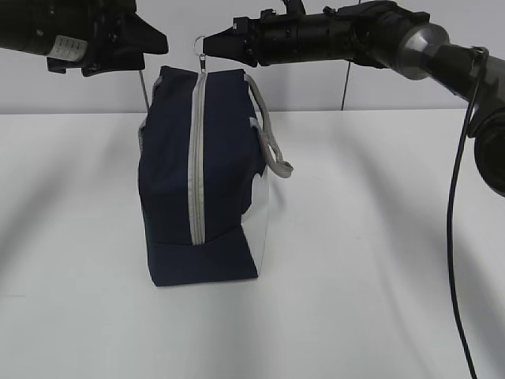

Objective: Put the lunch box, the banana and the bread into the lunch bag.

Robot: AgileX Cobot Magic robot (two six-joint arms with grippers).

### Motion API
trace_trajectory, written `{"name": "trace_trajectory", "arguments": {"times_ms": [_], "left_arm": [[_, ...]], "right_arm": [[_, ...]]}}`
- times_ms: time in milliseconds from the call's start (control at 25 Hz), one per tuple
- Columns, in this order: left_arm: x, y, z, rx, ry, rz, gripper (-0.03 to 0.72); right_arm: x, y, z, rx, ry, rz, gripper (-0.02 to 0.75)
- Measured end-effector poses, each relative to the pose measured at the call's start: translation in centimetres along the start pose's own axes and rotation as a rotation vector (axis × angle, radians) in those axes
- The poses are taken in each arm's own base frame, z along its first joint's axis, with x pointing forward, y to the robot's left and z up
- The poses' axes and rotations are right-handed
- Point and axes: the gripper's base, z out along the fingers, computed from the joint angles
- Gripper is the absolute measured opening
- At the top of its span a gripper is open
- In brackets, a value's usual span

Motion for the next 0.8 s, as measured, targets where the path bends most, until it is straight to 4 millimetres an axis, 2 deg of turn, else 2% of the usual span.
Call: {"name": "trace_trajectory", "arguments": {"times_ms": [200, 440, 800], "left_arm": [[-0.3, 0.8, 1.4, -0.019, 0.001, 0.002, 0.391], [0.5, 1.9, 2.6, -0.032, 0.033, -0.024, 0.383], [0.6, 1.2, 3.3, -0.040, 0.020, -0.013, 0.366]], "right_arm": [[0.0, 0.0, 0.0, 0.000, 0.000, 0.000, -0.016], [0.0, 0.0, 0.0, 0.001, 0.001, -0.001, -0.016], [0.0, 0.0, 0.0, 0.001, 0.002, -0.001, -0.016]]}}
